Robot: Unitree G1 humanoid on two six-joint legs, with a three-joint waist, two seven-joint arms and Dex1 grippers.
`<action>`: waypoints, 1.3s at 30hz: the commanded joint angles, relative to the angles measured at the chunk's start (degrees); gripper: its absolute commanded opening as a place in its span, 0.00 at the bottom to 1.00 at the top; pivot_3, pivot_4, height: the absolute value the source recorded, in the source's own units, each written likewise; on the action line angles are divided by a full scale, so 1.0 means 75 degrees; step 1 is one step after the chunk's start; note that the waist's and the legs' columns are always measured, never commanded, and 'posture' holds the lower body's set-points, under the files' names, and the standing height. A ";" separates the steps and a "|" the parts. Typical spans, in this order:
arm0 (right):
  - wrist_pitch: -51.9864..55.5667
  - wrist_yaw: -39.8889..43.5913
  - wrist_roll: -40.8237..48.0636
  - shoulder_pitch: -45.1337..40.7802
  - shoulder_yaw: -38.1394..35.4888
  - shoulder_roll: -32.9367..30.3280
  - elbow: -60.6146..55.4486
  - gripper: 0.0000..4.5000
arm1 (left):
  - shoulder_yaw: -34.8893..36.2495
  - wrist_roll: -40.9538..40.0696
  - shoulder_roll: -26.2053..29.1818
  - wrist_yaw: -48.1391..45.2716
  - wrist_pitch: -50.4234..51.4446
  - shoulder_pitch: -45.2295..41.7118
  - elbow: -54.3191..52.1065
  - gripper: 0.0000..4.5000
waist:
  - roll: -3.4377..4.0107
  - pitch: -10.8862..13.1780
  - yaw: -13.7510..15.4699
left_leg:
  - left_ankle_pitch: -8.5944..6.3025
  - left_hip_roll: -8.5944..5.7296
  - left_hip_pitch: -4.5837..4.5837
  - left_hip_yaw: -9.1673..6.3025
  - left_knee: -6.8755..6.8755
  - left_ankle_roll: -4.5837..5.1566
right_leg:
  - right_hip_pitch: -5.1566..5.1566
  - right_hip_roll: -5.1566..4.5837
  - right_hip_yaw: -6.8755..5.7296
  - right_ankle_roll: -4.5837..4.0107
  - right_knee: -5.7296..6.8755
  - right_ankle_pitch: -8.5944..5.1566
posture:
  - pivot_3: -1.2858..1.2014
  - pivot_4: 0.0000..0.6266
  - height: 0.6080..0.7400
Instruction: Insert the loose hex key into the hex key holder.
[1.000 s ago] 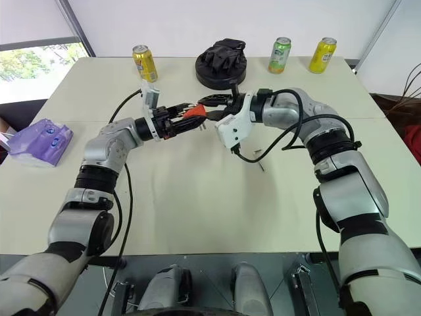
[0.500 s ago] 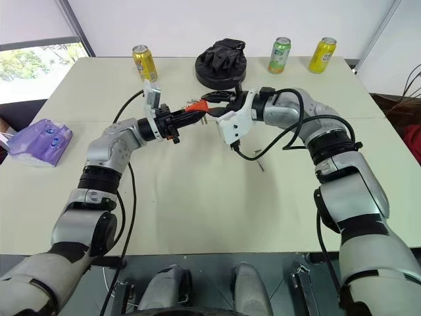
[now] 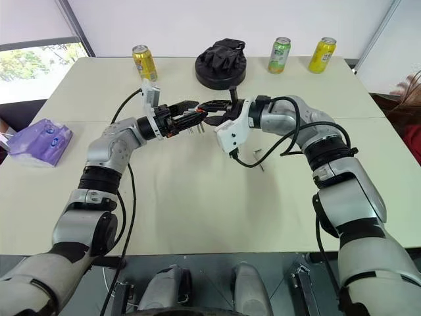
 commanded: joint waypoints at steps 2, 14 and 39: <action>0.0038 -0.0069 0.0211 -0.0091 -0.0182 0.0007 -0.0292 0.22 | 0.0135 -0.0119 0.0030 -0.0072 -0.0085 -0.0133 -0.0237 0.86 | 0.0000 0.0000 0.0005 | 0.0000 0.0000 0.0000 0.0000 0.0000 0.0000 | 0.0000 0.0000 0.0000 0.0000 -0.0001 0.0000 | 0.52 0.24 1.00; 0.0372 -0.0376 -0.0022 -0.0190 -0.0205 -0.0042 -0.0106 0.22 | 0.0213 -0.0278 -0.0036 0.0097 0.0059 0.0100 -0.0566 0.86 | 0.0000 0.0000 0.0000 | 0.0000 0.0000 0.0000 0.0000 0.0000 0.0000 | 0.0000 0.0000 0.0000 0.0000 0.0000 0.0000 | 0.52 0.24 1.00; 0.0500 -0.0467 0.0024 -0.0124 -0.0227 -0.0029 -0.0250 0.22 | 0.0106 -0.0149 -0.0065 0.0201 0.0158 0.0150 -0.0688 0.62 | 0.0000 0.0000 0.0001 | 0.0001 0.0000 0.0000 0.0000 0.0001 -0.0001 | 0.0000 0.0000 0.0000 0.0000 0.0000 0.0000 | 0.52 0.24 1.00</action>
